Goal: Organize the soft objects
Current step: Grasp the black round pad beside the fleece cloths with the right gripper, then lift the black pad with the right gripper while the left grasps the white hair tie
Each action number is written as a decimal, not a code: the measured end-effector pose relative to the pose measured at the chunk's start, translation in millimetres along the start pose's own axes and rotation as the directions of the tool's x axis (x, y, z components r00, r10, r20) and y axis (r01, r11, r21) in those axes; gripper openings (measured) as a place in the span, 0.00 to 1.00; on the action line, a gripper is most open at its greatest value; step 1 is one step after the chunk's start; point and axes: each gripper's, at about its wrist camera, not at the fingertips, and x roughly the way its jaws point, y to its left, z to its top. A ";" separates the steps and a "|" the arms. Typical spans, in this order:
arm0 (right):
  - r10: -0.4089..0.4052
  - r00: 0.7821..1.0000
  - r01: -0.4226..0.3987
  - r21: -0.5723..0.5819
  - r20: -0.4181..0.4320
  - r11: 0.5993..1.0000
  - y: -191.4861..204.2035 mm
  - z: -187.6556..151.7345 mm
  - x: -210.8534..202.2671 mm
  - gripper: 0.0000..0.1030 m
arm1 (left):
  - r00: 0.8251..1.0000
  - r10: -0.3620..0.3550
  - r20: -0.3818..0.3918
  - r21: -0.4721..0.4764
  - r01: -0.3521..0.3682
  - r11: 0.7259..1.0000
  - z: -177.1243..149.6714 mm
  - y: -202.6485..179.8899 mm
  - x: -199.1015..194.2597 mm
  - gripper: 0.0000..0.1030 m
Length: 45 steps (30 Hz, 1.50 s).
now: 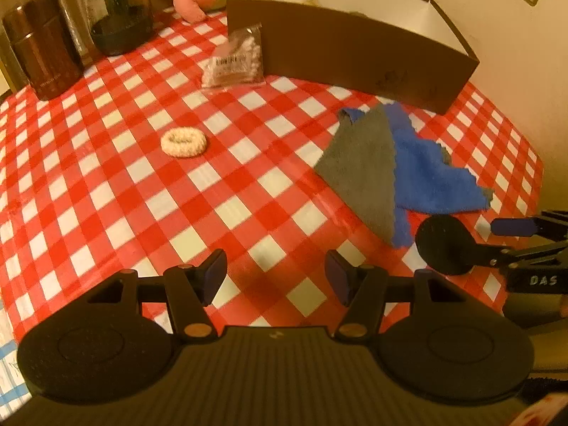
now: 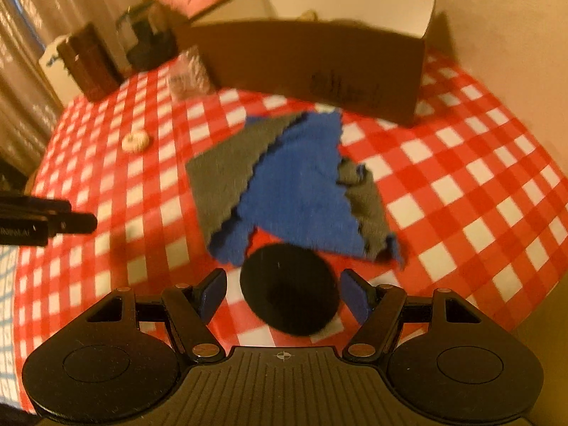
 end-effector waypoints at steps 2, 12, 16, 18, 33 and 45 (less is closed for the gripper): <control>0.002 1.000 -0.002 -0.012 -0.015 1.000 0.2 -4.3 6.6 0.68 | 1.000 0.000 -0.008 0.001 0.000 1.000 -1.7 -1.1 3.1 0.57; -0.051 0.999 0.050 -0.156 -0.002 0.986 4.8 -10.4 33.5 0.82 | 0.999 0.005 -0.035 -0.006 -0.006 1.000 -4.5 -1.2 18.2 0.57; -0.036 0.999 0.034 -0.166 -0.009 0.986 7.6 -9.9 45.4 0.82 | 0.999 0.004 -0.043 -0.007 -0.005 1.000 -4.8 -1.4 22.0 0.57; -0.027 0.999 0.023 -0.174 -0.021 0.985 11.5 -11.8 49.4 0.82 | 0.999 0.006 -0.045 -0.011 -0.007 1.000 -5.2 -0.7 23.1 0.57; -0.002 1.000 0.002 -0.257 0.001 0.966 30.5 -11.3 55.9 0.69 | 0.997 0.015 -0.072 -0.033 -0.017 0.999 -8.1 8.4 32.3 0.57; -0.015 1.000 0.012 -0.307 -0.006 0.952 36.2 -13.5 53.1 0.63 | 0.997 0.015 -0.072 -0.037 -0.017 0.999 -7.9 9.4 33.2 0.57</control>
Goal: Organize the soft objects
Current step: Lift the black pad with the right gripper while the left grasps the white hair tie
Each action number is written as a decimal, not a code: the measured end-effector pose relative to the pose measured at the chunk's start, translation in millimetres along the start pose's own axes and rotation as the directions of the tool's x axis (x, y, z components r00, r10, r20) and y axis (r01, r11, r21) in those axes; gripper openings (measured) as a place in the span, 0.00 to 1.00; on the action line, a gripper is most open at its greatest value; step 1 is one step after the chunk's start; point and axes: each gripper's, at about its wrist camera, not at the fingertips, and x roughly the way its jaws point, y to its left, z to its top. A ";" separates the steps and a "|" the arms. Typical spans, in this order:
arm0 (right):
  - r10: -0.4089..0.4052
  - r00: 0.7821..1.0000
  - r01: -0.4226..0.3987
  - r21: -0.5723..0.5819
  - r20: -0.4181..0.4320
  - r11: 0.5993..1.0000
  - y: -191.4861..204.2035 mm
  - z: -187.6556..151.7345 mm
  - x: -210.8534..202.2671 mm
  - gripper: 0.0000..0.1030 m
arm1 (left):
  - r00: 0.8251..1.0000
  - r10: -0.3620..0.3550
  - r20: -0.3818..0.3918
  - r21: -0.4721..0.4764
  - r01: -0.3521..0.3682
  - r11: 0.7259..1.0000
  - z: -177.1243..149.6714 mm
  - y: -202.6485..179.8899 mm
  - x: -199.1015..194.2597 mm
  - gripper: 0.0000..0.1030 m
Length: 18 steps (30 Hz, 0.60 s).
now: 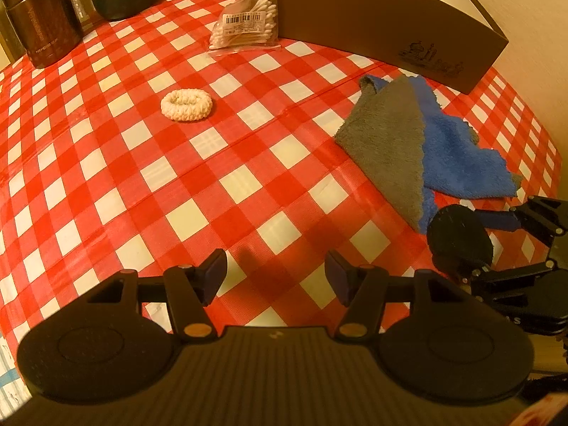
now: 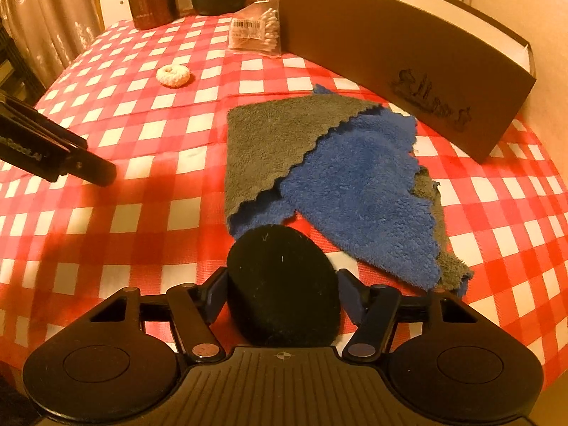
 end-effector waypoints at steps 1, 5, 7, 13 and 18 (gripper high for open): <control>0.009 1.000 -0.009 0.003 0.002 1.000 0.0 0.4 -2.2 0.63 | 1.000 0.000 0.000 0.000 0.000 1.000 0.4 0.1 0.2 0.57; 0.044 0.999 -0.045 0.026 0.019 0.999 -1.1 7.8 -14.2 0.63 | 1.000 -0.003 0.007 0.001 0.003 1.000 2.3 1.4 -0.5 0.57; 0.064 0.997 -0.067 0.058 0.043 0.996 -2.8 13.9 -22.9 0.63 | 1.000 -0.002 0.019 0.002 0.002 1.000 4.9 3.8 -1.0 0.57; 0.055 0.992 -0.077 0.191 0.116 0.979 -18.4 36.9 -35.6 0.63 | 0.997 0.038 0.061 -0.002 -0.038 0.999 18.3 21.0 3.8 0.57; 0.009 0.991 -0.048 0.292 0.134 0.955 -41.1 56.8 -27.4 0.63 | 0.993 0.067 0.101 -0.010 -0.066 0.998 36.5 37.8 14.2 0.57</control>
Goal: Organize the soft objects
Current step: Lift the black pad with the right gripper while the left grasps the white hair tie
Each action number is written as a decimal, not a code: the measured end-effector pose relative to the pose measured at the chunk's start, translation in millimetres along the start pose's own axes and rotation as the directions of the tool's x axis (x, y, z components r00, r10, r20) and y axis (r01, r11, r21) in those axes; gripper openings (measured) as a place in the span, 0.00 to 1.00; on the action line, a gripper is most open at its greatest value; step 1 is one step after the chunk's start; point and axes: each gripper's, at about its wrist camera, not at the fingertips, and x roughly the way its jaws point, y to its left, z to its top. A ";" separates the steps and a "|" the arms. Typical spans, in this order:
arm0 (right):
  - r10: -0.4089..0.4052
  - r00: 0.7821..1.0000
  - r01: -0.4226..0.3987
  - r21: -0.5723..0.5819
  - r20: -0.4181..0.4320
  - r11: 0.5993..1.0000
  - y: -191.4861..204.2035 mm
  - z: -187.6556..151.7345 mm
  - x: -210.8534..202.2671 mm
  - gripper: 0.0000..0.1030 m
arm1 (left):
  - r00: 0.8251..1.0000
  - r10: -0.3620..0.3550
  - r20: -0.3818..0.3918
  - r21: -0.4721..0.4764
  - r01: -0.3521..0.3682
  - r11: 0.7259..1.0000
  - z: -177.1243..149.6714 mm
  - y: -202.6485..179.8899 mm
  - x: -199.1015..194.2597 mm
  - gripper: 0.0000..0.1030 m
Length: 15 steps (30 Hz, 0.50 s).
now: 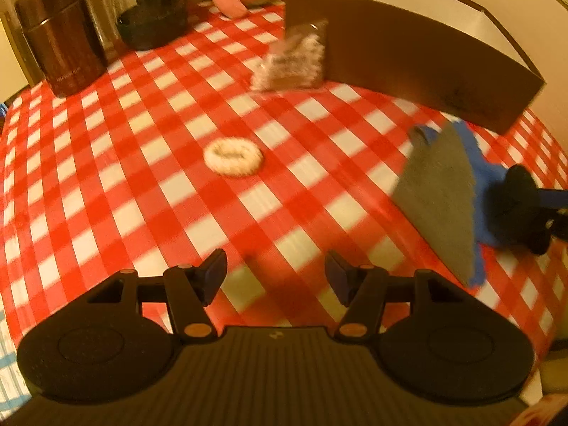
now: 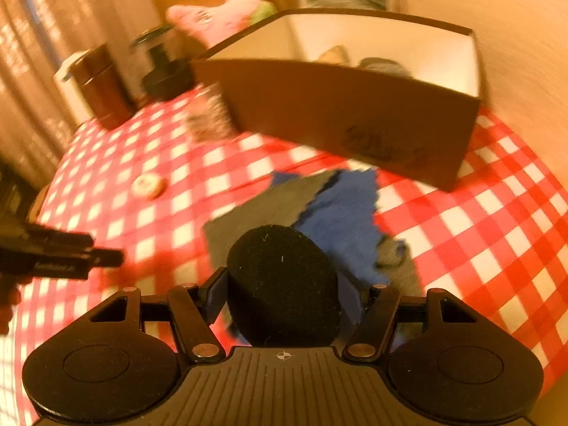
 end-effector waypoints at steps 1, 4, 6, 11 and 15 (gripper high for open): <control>-0.005 1.000 0.005 0.013 0.007 1.000 -3.8 4.6 2.3 0.63 | 1.000 0.005 0.004 0.001 -0.005 1.000 4.2 2.8 4.4 0.57; -0.018 1.000 0.017 0.049 0.026 0.999 -13.8 20.9 7.5 0.63 | 1.000 0.017 0.009 0.007 -0.017 1.000 18.1 11.0 20.9 0.57; -0.025 0.999 0.023 0.061 0.035 0.998 -19.3 29.3 11.3 0.63 | 1.000 0.029 0.012 0.013 -0.029 0.999 26.9 15.2 32.0 0.57; -0.046 0.998 0.043 0.074 0.042 0.996 -28.0 42.1 18.3 0.63 | 0.999 0.029 0.034 0.033 -0.030 0.999 49.1 22.5 52.1 0.57; -0.061 0.998 0.059 0.087 0.027 0.995 -35.1 43.5 23.9 0.63 | 0.999 0.009 0.043 0.038 -0.011 0.999 63.9 24.9 65.0 0.57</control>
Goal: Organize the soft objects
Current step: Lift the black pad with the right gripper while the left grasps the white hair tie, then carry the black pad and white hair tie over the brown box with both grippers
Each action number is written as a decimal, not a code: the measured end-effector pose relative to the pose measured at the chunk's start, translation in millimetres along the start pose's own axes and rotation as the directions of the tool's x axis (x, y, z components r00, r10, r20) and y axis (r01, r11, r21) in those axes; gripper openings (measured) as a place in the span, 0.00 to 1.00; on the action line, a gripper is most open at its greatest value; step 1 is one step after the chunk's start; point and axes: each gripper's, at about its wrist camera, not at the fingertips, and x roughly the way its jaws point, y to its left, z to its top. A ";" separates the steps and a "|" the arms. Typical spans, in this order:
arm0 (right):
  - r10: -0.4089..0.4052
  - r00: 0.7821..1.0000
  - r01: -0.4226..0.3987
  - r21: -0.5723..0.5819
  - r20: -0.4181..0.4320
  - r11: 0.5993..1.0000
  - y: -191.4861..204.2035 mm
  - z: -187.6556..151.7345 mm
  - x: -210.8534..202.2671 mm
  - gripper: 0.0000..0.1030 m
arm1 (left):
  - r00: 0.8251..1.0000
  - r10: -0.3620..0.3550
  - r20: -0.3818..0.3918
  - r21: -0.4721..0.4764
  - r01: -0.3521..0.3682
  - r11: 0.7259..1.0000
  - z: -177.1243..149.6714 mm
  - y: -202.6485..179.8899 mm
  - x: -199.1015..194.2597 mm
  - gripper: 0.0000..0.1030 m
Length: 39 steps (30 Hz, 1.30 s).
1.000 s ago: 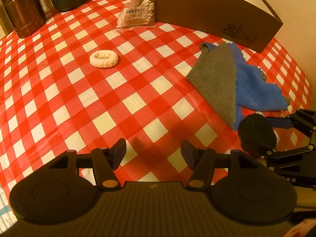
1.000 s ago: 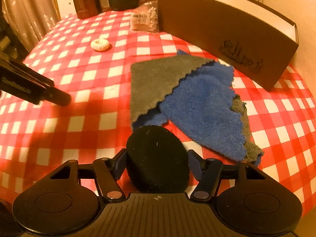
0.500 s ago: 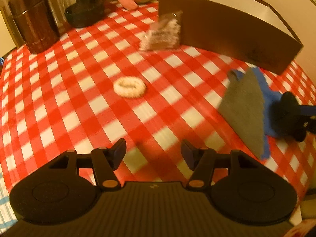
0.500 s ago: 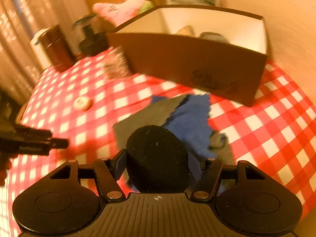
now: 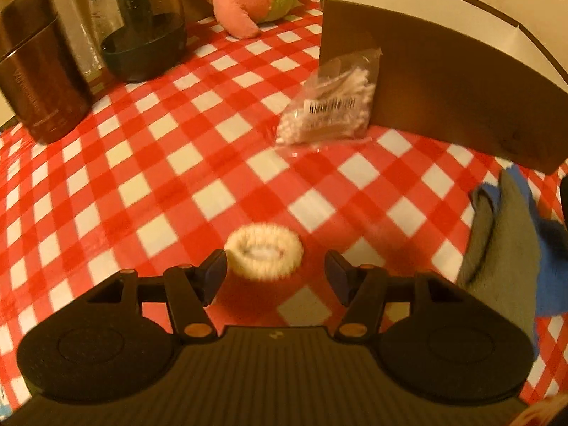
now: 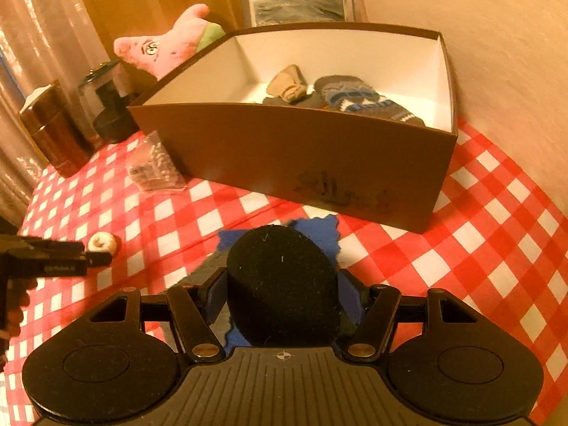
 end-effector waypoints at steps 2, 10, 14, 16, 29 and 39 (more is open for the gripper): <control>-0.006 1.000 0.006 0.006 -0.003 1.000 -1.7 -0.7 1.4 0.63 | 1.000 0.002 -0.003 0.009 -0.002 1.000 5.1 -0.8 6.9 0.57; -0.039 0.999 0.039 0.034 -0.012 0.999 -13.3 -2.0 2.1 0.63 | 1.000 -0.001 -0.020 0.033 0.002 0.999 10.5 1.3 22.3 0.54; -0.050 0.999 0.051 0.043 -0.013 0.998 -17.2 -1.7 0.9 0.63 | 1.000 -0.007 -0.018 0.030 0.007 1.000 9.2 3.3 20.0 0.43; -0.052 0.999 0.052 0.044 -0.010 0.998 -17.8 -1.4 -0.2 0.63 | 1.000 -0.005 -0.020 0.033 0.006 0.999 8.9 2.8 18.4 0.36; -0.038 0.999 0.037 0.042 0.012 0.998 -15.2 -5.3 -18.1 0.63 | 1.000 -0.017 -0.008 0.028 0.017 0.999 -8.5 3.5 -12.8 0.18; -0.035 0.998 0.032 0.049 0.056 0.998 -24.6 -4.8 -44.3 0.63 | 0.997 -0.020 0.074 0.013 0.019 1.000 -10.9 6.4 -68.4 0.18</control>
